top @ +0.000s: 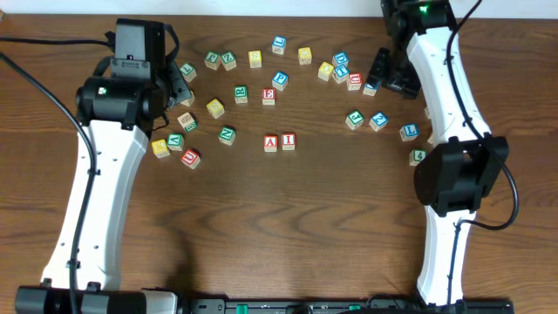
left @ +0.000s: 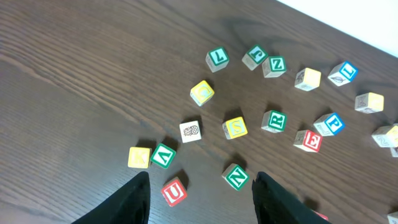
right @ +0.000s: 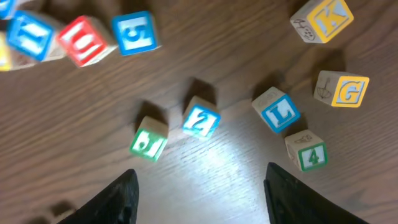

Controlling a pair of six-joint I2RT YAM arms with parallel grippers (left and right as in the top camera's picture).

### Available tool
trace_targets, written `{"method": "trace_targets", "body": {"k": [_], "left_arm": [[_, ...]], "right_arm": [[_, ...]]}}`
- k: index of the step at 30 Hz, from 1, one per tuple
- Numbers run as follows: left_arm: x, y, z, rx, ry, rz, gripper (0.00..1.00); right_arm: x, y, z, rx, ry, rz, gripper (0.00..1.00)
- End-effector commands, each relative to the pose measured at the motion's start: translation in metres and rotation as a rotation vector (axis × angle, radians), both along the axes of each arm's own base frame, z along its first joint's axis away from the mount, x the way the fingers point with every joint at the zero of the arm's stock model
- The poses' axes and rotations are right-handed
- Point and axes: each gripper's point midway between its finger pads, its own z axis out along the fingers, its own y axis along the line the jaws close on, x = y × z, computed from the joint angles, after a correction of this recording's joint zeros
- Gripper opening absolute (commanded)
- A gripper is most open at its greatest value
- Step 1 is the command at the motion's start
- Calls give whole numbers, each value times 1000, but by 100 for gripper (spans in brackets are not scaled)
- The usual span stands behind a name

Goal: Spell out AI2
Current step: 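Move the right gripper over the blue 2 block and grasp it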

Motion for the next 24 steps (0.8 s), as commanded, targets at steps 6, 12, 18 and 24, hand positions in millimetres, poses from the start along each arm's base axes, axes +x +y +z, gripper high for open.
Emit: {"method": "trace_targets", "body": {"k": [6,12,18,24], "left_arm": [[1,3,-12,17,34,-5,52],[1,3,-12,17,35,-5,52],[1,3,-12,17,35,-5,52],[1,3,-12,17,35,-5,52]], "right_arm": [[-6,-8,-26,9,37,-64,55],[-15,-2,-56,41,83,-88,52],[-19,-2,-68,45,103,-88,52],[-25,-2,-88,40,121,-87,53]]}}
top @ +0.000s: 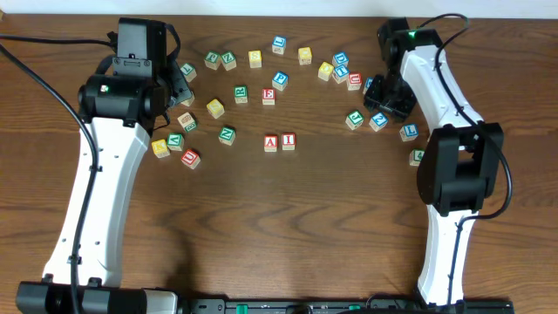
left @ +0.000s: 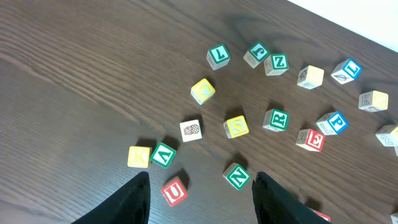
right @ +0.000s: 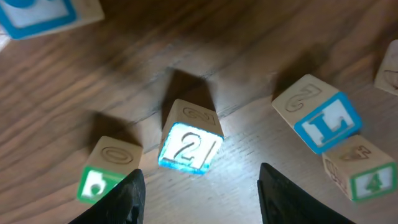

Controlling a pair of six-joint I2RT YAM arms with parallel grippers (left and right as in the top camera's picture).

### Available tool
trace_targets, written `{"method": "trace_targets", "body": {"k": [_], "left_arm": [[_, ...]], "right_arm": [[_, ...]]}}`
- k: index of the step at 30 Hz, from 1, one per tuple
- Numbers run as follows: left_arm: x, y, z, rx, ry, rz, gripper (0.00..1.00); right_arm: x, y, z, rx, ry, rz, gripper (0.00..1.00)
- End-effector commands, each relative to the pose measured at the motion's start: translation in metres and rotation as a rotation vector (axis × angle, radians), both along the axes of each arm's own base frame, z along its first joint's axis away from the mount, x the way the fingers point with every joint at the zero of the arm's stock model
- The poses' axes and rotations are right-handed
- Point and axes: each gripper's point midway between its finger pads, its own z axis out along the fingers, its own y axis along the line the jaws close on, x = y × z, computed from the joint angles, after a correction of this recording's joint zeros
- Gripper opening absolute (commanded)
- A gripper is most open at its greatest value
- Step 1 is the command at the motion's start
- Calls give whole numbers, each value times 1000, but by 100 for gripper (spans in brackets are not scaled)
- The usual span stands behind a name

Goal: Spell out AI2
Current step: 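Move the right gripper over the blue 2 block and grasp it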

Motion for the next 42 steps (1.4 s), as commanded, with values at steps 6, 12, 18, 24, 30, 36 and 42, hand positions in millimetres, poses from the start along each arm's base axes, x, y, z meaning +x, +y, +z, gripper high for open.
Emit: {"method": "trace_targets", "body": {"k": [6,12,18,24,30,36,42], "left_arm": [[-1,3,-7,16,23,-5,52],[-1,3,-7,16,23,-5,52],[-1,3,-7,16,23,-5,52],[-1,3,-7,16,23,-5,52],[-1,3,-7,16,23,-5,52],[-1,3,-7,16,23,-5,52],[-1,3,-7,16,23,-5,52]], "right_arm": [[-4,0,-17,3,-6,-16,53],[-2,0,-17,3,-13,-5,47],[-1,0,-17,0,-15,15,37],[6,1,-17,3,-40,105,34],[13,2,-16,-1,-56,300,33],[13,3,-16,-4,-50,424,30],[14,4,-16,-4,-51,511,30]]}}
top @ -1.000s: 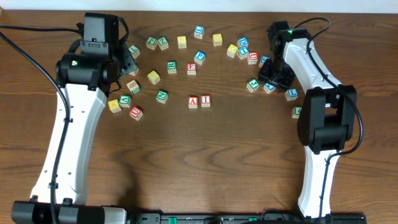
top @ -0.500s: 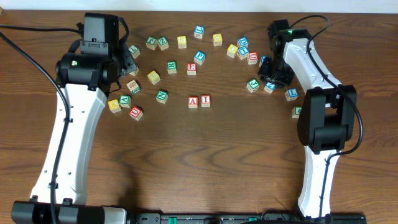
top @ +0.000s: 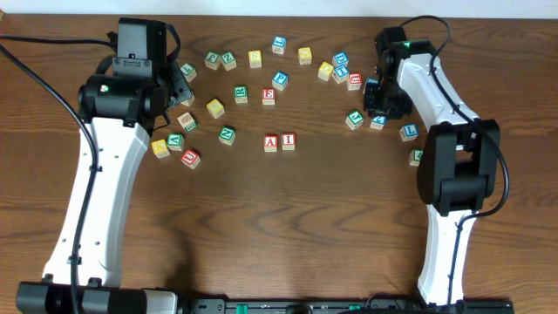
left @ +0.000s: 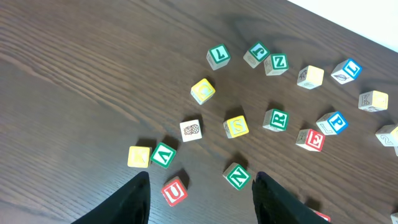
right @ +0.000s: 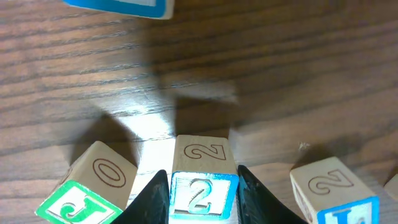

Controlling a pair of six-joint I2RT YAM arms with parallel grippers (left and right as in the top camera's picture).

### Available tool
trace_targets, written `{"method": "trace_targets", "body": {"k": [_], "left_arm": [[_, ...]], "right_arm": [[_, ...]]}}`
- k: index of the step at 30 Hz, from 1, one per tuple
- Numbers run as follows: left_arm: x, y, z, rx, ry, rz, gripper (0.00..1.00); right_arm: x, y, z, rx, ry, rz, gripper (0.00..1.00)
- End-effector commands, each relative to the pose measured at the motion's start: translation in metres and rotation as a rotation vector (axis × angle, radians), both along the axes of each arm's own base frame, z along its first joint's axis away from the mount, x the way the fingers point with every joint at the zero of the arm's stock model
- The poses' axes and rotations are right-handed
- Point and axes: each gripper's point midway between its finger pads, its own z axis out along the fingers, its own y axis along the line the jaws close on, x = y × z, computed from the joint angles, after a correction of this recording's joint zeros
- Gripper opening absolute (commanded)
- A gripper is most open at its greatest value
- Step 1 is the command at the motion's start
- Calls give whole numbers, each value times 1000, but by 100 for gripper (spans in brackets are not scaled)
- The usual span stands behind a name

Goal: Spell out AI2
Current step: 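Move the right gripper over the blue 2 block and grasp it, then carry the blue 2 block with the right gripper beside the red I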

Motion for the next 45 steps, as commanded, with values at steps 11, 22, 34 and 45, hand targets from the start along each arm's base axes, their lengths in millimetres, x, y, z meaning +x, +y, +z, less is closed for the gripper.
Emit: {"method": "trace_targets", "body": {"k": [11,22,34,45], "left_arm": [[-1,3,-7,16,23,-5,52],[-1,3,-7,16,24,-5,52],[1,3,-15,18,47,-5,52],[1,3,-15,18,46,-5,52]], "right_arm": [[4,2,7,-3,-22,187,35],[4,4,28,60,-14,100,63],[-2,-1,10,58,8,-27,54],[-2,-2,-6,55,-6,-26,36]]}}
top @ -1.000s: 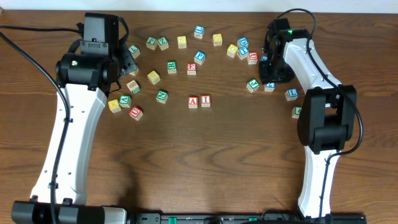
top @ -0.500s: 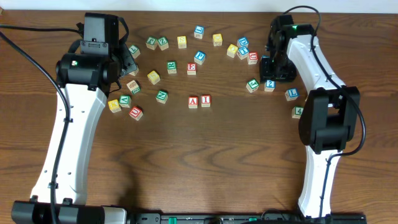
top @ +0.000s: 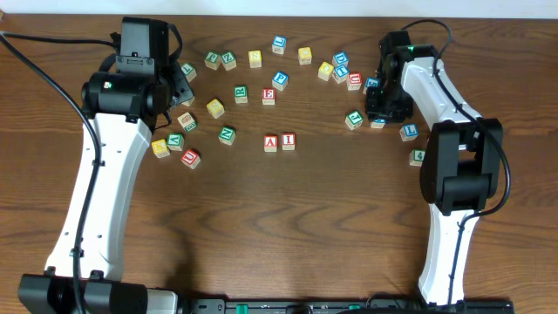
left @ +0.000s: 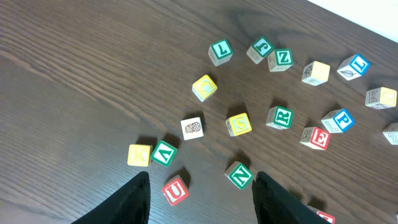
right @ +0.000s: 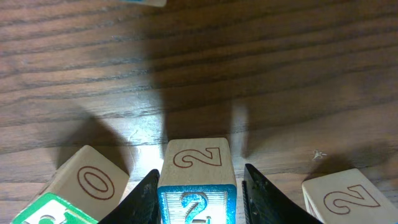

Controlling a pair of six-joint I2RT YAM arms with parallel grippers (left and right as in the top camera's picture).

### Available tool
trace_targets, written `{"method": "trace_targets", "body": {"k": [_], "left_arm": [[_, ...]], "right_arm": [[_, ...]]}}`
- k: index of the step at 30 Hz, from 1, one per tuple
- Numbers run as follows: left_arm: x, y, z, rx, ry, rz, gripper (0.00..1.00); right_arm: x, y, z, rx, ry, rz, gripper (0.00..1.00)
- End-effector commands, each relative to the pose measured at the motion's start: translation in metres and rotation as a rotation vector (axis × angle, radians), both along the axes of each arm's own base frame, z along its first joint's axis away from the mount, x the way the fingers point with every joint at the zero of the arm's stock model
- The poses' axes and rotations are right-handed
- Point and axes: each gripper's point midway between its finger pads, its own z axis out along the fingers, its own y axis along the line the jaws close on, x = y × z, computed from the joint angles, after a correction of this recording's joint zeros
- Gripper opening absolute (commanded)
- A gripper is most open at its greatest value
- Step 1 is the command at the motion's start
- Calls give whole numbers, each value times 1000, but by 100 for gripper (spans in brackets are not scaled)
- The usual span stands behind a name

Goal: Spell out AI2
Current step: 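Carry the blue 2 block with the right gripper beside the red I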

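The red A block point(top: 271, 142) and red I block point(top: 288, 140) stand side by side at the table's middle. The blue 2 block point(right: 197, 168) rests on the wood at the right point(top: 377, 123). My right gripper point(right: 199, 177) is down around it point(top: 380, 109), still open. Its left finger lies against the block's side and its right finger point(right: 258, 199) stands a sliver off. At the upper left my left gripper point(left: 202, 205) hangs open and empty, high above the blocks point(top: 179, 83).
A green J block point(right: 74, 186) and a blue L block point(right: 348, 193) flank the 2 block closely. Several more blocks lie along the far side point(top: 279, 80) and in a left cluster with the U block point(left: 175, 191) and N block point(left: 239, 175).
The right gripper has sunk slightly lower around the 2 block, which now looms larger between its fingers. The left wrist view has shifted a touch; the blocks lie as before.
At first the right gripper hung wide open high over the right-hand blocks, the 2 block below it. Then it was lower and centred on that block. Later its fingers had narrowed to either side of the block, where they still are. A and I have stayed paired throughout.
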Motion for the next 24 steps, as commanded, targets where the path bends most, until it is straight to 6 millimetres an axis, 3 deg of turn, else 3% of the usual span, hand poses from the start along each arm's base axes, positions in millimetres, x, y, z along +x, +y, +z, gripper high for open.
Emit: {"method": "trace_targets", "body": {"k": [1,16,24], "left_arm": [[-1,3,-7,16,23,-5,52],[0,3,-7,15,20,-5,52],[0,3,-7,15,20,-5,52]], "right_arm": [[4,-1,7,1,-27,-6,36],[13,0,27,1,-51,27,25],[16,3,65,7,-60,40,23]]}}
